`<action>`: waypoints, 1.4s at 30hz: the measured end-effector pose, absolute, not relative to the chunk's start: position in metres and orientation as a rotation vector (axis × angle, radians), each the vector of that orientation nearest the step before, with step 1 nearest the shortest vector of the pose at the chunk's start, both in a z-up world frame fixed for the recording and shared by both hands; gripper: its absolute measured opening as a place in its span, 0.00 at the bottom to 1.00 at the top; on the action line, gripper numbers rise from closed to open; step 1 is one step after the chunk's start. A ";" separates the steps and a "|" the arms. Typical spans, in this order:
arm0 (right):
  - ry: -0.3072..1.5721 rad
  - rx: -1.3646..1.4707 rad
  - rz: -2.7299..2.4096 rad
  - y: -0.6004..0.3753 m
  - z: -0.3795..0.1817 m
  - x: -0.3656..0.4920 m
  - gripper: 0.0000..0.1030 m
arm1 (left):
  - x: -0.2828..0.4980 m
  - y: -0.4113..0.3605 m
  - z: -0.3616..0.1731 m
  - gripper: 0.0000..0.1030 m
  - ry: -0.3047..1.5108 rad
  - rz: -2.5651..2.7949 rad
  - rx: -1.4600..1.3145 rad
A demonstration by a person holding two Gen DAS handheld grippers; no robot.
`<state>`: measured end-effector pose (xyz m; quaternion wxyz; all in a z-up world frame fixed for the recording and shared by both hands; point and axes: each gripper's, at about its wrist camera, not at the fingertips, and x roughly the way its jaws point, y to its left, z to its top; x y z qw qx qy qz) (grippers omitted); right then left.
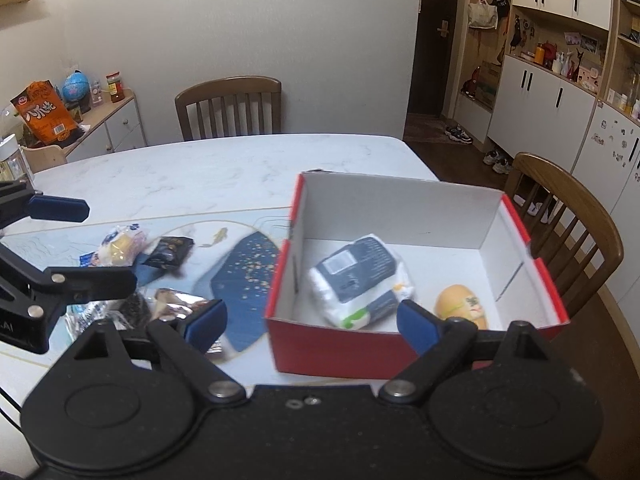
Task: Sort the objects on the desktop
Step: 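Withdraw both tools from the shoebox back over the table pile, then grasp the silver foil bag with the right tool while the left tool grasps the white cable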
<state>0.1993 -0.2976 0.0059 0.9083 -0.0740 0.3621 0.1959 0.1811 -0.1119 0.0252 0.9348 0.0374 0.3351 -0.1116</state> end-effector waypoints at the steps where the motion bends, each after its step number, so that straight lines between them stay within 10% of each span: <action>1: 0.748 -0.150 0.403 -0.293 0.005 0.198 0.89 | 0.178 -0.107 0.024 1.00 0.684 -0.222 0.075; 42: 0.799 -0.202 0.454 -0.178 -0.053 0.183 0.84 | 0.109 0.007 -0.064 1.00 0.745 -0.072 0.059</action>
